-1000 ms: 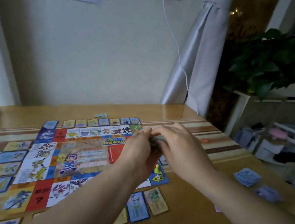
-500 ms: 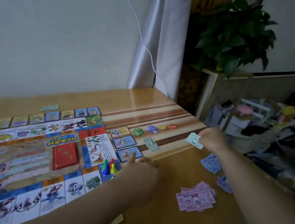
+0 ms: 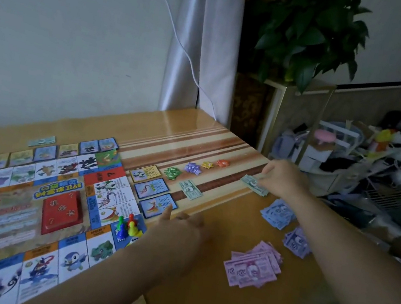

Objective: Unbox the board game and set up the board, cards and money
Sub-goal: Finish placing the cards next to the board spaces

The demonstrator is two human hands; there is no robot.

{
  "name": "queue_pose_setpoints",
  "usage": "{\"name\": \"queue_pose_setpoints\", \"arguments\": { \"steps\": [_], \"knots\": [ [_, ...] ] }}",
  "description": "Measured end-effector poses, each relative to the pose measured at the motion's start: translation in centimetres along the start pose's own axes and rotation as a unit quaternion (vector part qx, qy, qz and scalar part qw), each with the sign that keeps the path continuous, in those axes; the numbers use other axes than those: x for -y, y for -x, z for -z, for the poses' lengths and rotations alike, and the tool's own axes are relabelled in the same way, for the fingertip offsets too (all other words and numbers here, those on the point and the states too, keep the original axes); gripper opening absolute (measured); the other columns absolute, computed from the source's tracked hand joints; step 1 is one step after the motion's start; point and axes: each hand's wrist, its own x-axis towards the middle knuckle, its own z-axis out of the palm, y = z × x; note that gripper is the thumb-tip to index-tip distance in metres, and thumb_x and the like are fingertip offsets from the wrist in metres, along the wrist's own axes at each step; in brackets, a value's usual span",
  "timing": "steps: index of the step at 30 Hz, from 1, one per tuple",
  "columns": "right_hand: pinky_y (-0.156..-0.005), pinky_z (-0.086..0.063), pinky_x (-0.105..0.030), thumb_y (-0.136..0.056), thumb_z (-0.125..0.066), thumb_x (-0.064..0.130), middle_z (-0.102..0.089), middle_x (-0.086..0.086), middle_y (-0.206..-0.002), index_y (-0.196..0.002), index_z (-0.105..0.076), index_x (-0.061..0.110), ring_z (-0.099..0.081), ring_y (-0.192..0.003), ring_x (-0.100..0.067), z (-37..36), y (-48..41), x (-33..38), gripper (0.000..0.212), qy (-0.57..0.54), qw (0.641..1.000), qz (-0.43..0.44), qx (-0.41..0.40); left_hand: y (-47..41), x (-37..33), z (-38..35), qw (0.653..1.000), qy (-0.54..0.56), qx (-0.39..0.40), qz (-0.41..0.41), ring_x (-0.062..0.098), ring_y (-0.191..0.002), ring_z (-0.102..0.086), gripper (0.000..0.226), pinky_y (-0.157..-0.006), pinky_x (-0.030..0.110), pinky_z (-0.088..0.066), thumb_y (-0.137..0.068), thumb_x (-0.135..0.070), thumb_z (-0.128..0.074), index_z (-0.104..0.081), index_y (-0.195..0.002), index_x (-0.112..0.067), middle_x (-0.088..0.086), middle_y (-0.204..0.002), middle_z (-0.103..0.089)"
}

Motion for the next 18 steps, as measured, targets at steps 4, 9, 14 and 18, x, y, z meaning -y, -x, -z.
{"name": "queue_pose_setpoints", "arguments": {
  "steps": [4,9,14,18],
  "knots": [
    [-0.079,-0.053,-0.033,-0.079,-0.071,0.027,-0.068,-0.009,-0.098,-0.093,-0.07,0.006,-0.062,-0.088,-0.022,3.0,-0.1,-1.4,0.025,0.015,0.994,-0.007,0.104,0.0,-0.2,0.0,1.0,-0.011,0.004,0.0,0.023,-0.133,-0.036,0.04,-0.115,0.057,-0.01,-0.1,-0.023,-0.041,-0.036,-0.14,-0.028,0.002,-0.142,-0.035],
    [-0.057,-0.039,-0.024,-0.082,-0.071,0.039,-0.049,-0.004,-0.091,-0.091,-0.053,0.009,-0.049,-0.075,-0.014,3.6,1.1,-2.6,0.036,0.129,0.954,-0.045,0.267,0.1,-0.5,0.0,1.0,-0.027,0.016,-0.001,0.023,-0.131,-0.038,0.041,-0.116,0.056,-0.014,-0.1,-0.022,-0.041,-0.034,-0.14,-0.025,0.003,-0.141,-0.034],
    [-0.096,-0.047,-0.035,-0.081,-0.074,0.034,-0.045,-0.012,-0.141,-0.141,-0.036,0.003,-0.051,-0.121,-0.026,3.6,1.3,-1.8,0.078,0.098,0.944,-0.062,0.309,0.3,-0.9,0.4,0.998,-0.05,0.03,-0.001,0.026,-0.132,-0.038,0.042,-0.115,0.057,-0.014,-0.1,-0.021,-0.039,-0.033,-0.141,-0.02,0.007,-0.142,-0.034],
    [-0.101,-0.046,-0.036,-0.08,-0.074,0.037,-0.047,-0.012,-0.137,-0.137,-0.038,0.002,-0.051,-0.122,-0.026,3.6,1.2,-1.9,0.076,0.103,0.936,-0.068,0.329,0.4,-1.0,0.5,0.998,-0.046,0.031,0.004,0.026,-0.133,-0.036,0.043,-0.115,0.057,-0.014,-0.1,-0.022,-0.039,-0.032,-0.142,-0.022,0.006,-0.143,-0.033]
  ]
}}
